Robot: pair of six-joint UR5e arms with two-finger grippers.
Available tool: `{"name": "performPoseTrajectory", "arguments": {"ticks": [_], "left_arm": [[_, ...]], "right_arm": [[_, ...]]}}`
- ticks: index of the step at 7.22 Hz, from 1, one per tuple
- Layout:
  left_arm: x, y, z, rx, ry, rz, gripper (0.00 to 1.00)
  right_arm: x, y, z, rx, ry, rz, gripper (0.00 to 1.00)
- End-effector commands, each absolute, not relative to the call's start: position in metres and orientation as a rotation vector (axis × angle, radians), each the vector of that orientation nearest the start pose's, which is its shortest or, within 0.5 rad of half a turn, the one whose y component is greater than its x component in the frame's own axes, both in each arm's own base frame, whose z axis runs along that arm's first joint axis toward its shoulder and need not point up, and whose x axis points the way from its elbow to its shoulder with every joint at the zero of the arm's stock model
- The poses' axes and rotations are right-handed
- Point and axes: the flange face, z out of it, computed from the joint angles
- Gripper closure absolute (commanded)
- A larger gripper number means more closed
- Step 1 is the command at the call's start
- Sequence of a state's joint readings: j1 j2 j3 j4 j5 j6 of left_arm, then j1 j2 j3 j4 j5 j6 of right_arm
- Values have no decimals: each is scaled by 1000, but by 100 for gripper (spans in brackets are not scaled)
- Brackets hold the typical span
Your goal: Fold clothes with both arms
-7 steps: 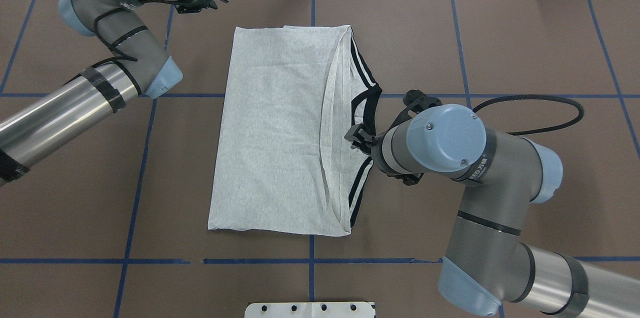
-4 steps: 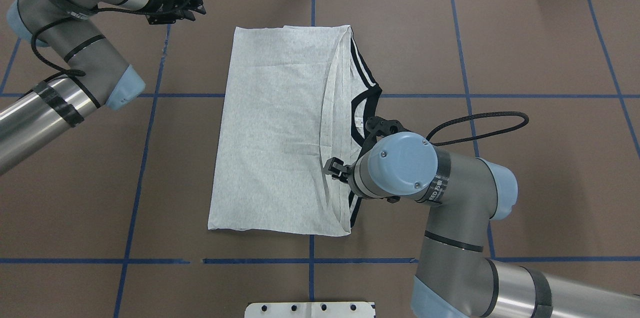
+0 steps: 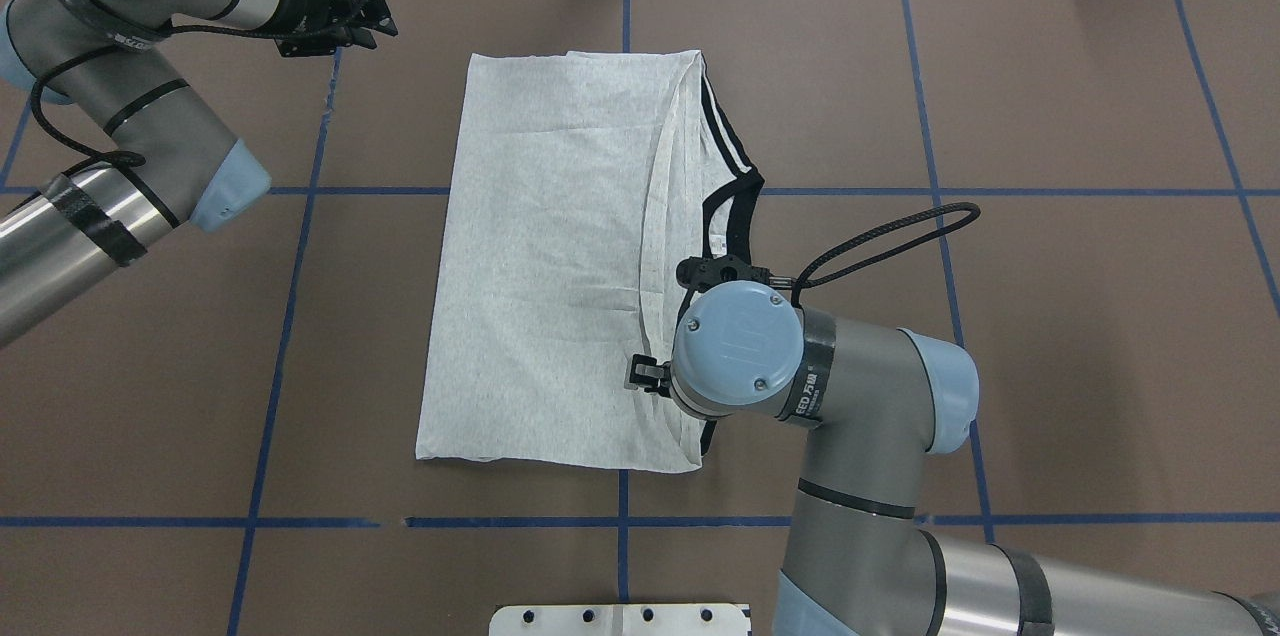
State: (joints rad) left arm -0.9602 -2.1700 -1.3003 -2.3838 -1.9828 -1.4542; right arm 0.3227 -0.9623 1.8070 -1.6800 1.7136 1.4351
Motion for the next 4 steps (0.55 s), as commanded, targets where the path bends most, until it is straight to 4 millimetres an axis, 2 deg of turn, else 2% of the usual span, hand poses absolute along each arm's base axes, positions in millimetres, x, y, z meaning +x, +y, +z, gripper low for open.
{"name": "performPoseTrajectory", "arguments": {"ticks": [1, 2, 3, 4], "left_arm": [[345, -656, 334, 265, 1166, -507, 62], [343, -653, 328, 271, 1176, -504, 61], [341, -648, 332, 270, 1175, -503, 61], [340, -647, 334, 268, 1174, -503, 61]], "right_arm": [[-587, -317, 231, 59, -709, 31, 0], [-592, -320, 239, 63, -685, 20, 0], [-577, -334, 252, 80, -647, -32, 0], [-561, -335, 279, 75, -608, -43, 0]]}}
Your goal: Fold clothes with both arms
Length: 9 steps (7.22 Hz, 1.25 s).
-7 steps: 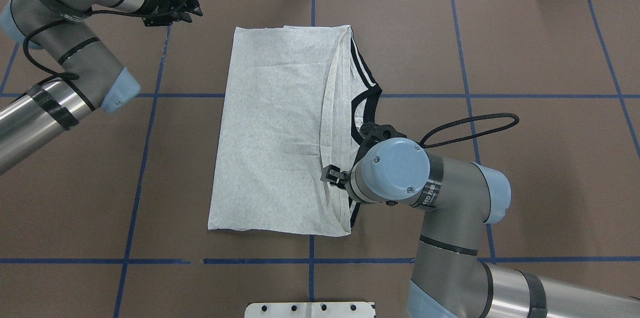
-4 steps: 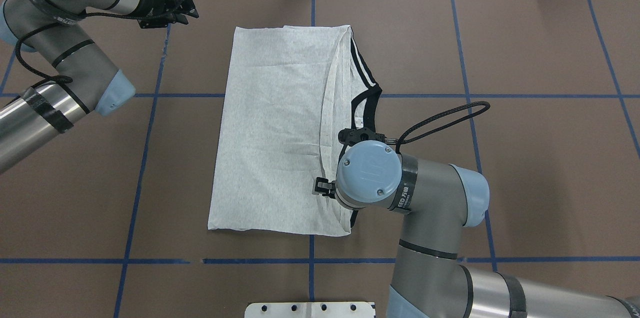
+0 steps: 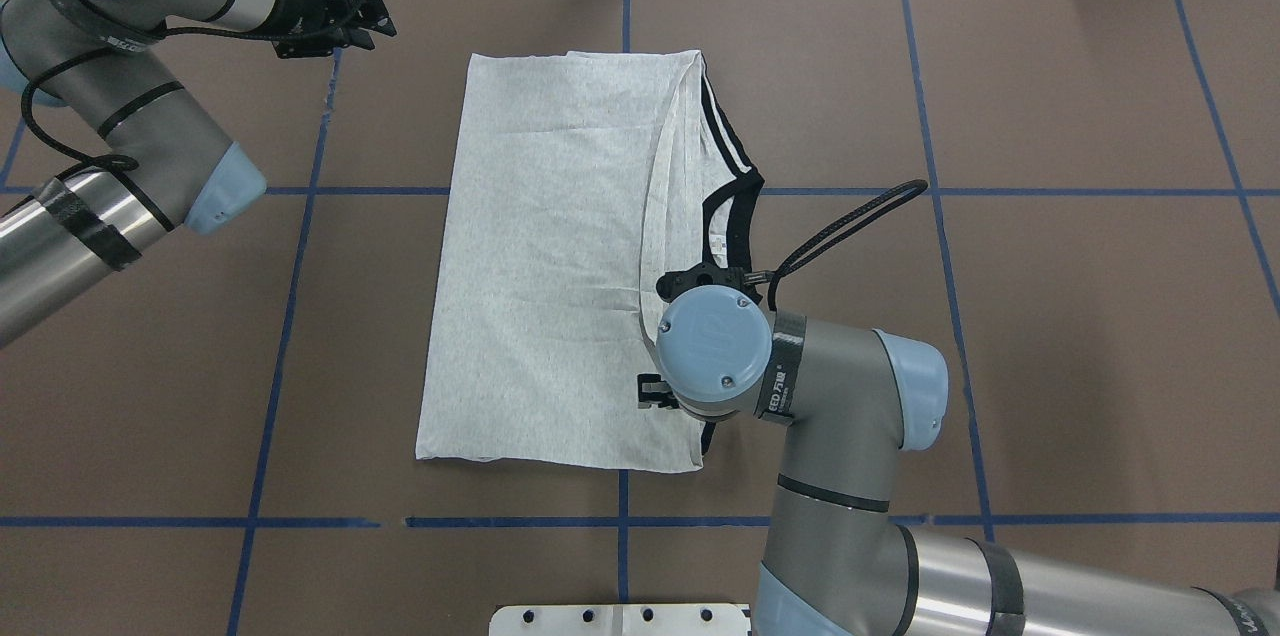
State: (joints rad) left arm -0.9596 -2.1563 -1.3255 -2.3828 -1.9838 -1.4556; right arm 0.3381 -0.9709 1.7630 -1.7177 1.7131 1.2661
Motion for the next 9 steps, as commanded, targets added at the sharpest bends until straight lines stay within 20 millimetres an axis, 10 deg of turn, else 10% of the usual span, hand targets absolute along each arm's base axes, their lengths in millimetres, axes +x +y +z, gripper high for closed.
{"name": "performPoseTrajectory", "arguments": {"ticks": [1, 5, 9], "left_arm": [[340, -647, 334, 268, 1174, -503, 61], [337, -643, 336, 262, 1176, -499, 61], [336, -641, 340, 263, 1173, -502, 61]], "right_arm": [[-536, -327, 276, 85, -630, -45, 0], [-541, -322, 216, -31, -802, 376, 0], [-585, -297, 219, -190, -944, 802, 3]]}}
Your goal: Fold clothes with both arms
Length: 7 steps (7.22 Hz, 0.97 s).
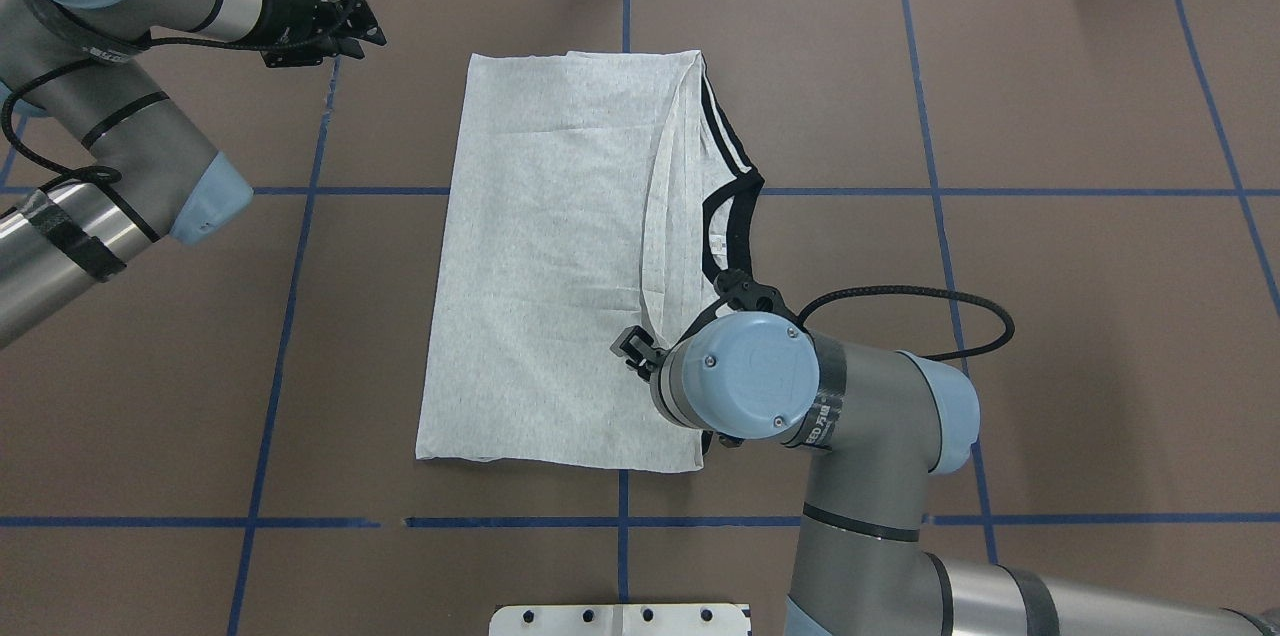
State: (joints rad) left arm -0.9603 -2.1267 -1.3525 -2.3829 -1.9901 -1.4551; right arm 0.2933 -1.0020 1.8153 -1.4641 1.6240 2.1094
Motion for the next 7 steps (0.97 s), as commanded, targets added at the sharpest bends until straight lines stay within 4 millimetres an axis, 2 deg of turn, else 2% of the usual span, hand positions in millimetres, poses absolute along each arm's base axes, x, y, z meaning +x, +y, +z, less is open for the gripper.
{"name": "performPoseTrajectory", "arguments": {"ticks": [1, 2, 5, 7], "left_arm": [[335, -641, 338, 267, 1176, -502, 61], [332, -637, 343, 266, 1175, -502, 61], [329, -632, 343, 269, 1180, -500, 61], [328, -632, 344, 270, 1178, -501, 61]], "right_arm": [[-592, -282, 224, -200, -931, 787, 3], [-599, -270, 232, -206, -915, 784, 3], [-604, -271, 241, -196, -897, 787, 3], [-605, -272, 243, -195, -886, 789, 7]]}}
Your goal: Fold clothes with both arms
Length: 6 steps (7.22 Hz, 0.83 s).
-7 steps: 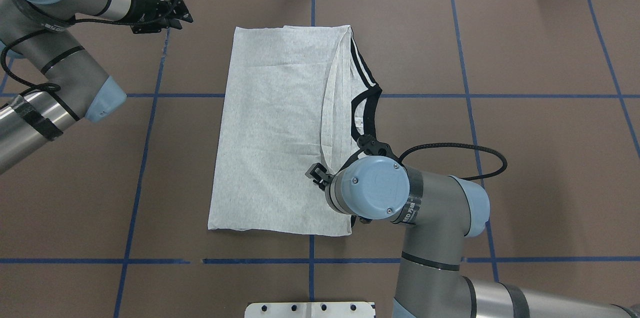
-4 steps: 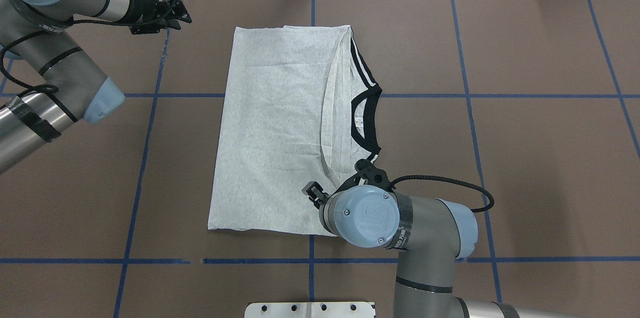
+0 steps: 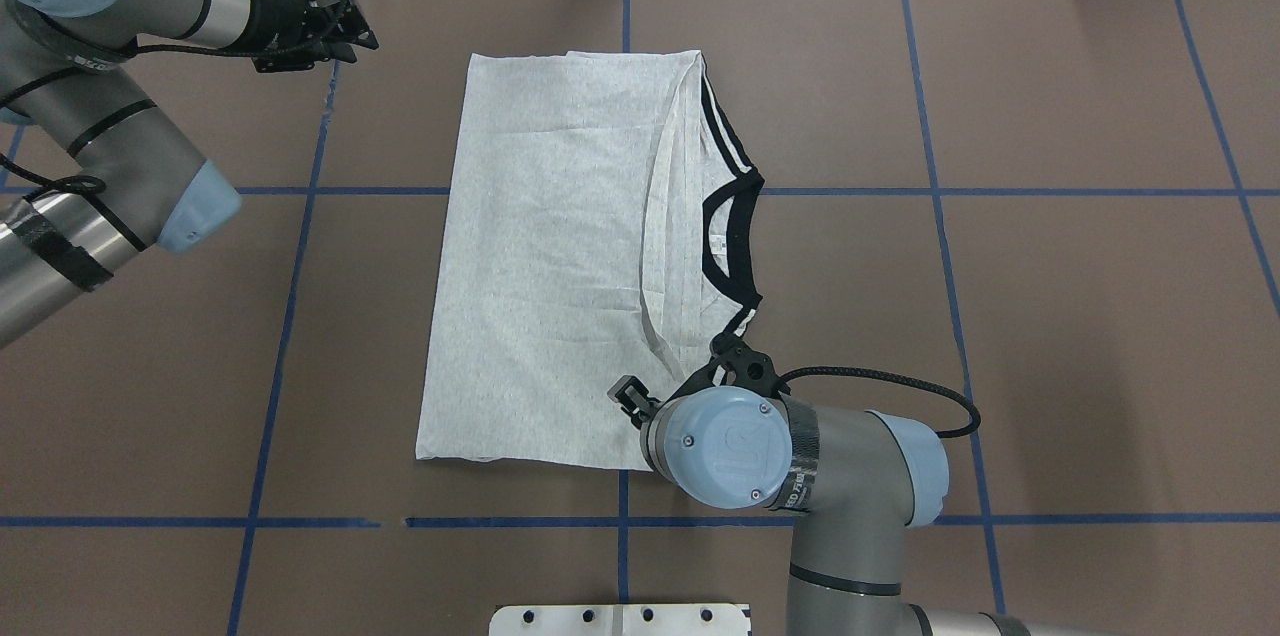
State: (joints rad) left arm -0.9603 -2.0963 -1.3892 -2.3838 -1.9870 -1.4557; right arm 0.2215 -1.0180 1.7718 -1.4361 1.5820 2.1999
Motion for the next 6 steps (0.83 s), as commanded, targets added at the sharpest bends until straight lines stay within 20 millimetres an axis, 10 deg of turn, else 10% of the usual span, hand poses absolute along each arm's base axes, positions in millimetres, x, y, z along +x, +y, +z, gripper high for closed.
{"name": "performPoseTrajectory", "arguments": {"ticks": [1, 3, 6], "left_arm": [[327, -632, 343, 272, 1179, -502, 61], [323, -626, 347, 271, 1178, -503, 61], [319, -620, 346, 274, 1184, -499, 61]], "right_arm": [[-605, -272, 246, -193, -879, 790, 12], [-604, -271, 248, -198, -874, 788, 24], [-604, -270, 249, -200, -867, 786, 100]]}}
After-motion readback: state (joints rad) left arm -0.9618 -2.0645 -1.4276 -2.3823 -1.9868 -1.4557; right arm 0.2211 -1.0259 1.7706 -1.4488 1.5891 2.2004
